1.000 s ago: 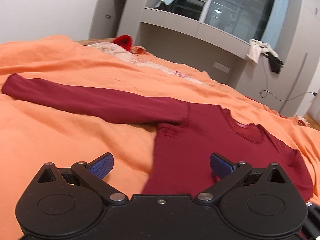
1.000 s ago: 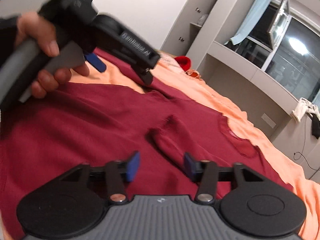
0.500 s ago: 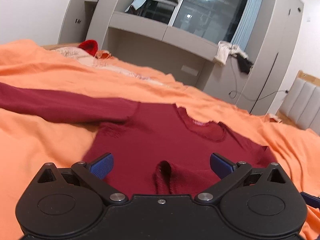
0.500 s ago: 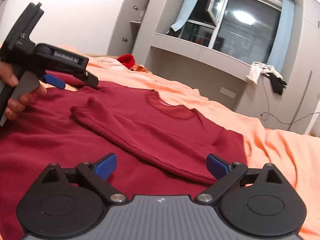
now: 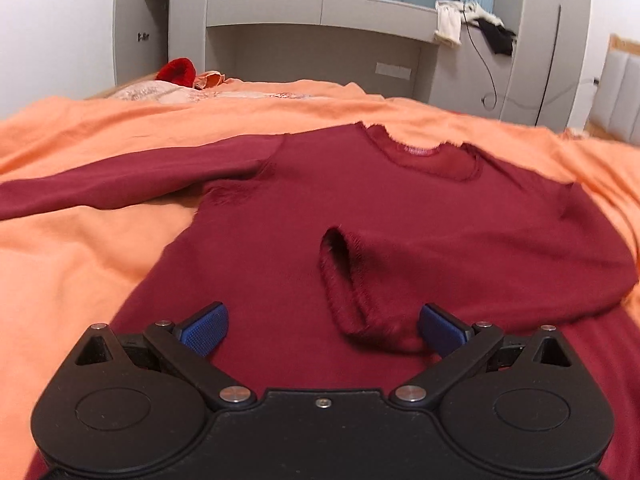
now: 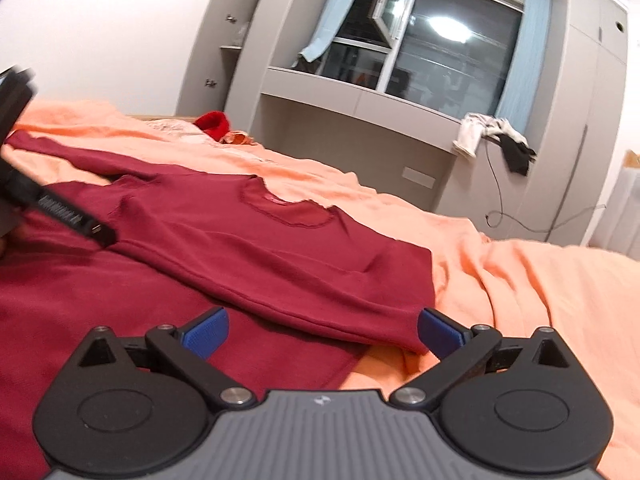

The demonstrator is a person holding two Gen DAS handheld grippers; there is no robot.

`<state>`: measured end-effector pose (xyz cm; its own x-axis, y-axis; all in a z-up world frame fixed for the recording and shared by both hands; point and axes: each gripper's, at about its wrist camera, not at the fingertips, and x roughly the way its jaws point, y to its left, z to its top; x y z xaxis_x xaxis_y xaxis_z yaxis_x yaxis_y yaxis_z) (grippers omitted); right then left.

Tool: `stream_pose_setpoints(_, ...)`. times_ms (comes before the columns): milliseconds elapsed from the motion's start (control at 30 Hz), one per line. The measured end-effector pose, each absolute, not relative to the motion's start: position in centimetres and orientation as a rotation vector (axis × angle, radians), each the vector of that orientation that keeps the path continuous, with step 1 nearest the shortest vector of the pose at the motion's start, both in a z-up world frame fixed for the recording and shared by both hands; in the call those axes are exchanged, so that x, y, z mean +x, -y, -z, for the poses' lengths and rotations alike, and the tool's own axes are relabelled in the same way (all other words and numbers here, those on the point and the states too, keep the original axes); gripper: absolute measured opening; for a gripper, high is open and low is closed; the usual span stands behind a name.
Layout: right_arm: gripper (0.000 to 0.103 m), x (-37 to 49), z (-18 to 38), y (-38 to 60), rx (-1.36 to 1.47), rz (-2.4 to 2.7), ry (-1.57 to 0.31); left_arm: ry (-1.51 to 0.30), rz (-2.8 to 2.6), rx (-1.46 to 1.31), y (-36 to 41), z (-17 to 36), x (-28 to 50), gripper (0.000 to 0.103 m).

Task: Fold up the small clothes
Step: 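Open the right gripper to release the sleeve onto the shirt body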

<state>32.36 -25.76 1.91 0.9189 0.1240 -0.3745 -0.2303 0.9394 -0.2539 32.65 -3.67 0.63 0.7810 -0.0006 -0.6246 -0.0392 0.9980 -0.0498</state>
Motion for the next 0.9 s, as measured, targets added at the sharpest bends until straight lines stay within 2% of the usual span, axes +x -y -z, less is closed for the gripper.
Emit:
stream_pose_setpoints(200, 0.103, 32.8, -1.5, 26.4, -0.266, -0.18, -0.378, -0.667, 0.041, 0.048, 3.4, -0.3, 29.9, 0.102)
stream_pose_setpoints(333, 0.102, 33.1, -2.0, 25.2, -0.244, -0.279, -0.362, -0.638, 0.073, -0.047, 2.1, -1.4, 29.3, 0.102)
stream_pose_setpoints(500, 0.084, 34.0, -2.6, 20.9, -0.276, -0.493, -0.396, -0.595, 0.016, -0.171, -0.2, -2.9, 29.5, 0.102)
stream_pose_setpoints(667, 0.073, 34.5, -3.4, 14.5, -0.411, -0.681, -0.402, -0.615, -0.038, -0.296, -3.0, -4.3, 30.5, 0.102)
stream_pose_setpoints(733, 0.065, 35.4, -3.1, 11.7, -0.477, -0.703, -0.415, -0.611, -0.062, -0.296, -3.8, -4.8, 30.5, 0.102)
stream_pose_setpoints(833, 0.043, 37.2, -2.1, 8.7, -0.51, -0.702, -0.484, -0.611, -0.11, -0.306, -4.8, -4.9, 30.5, 0.102)
stream_pose_setpoints(900, 0.021, 37.8, -1.7, 7.7, -0.507, -0.694, -0.494, -0.617, -0.119, -0.341, -5.5, -4.8, 30.6, 0.102)
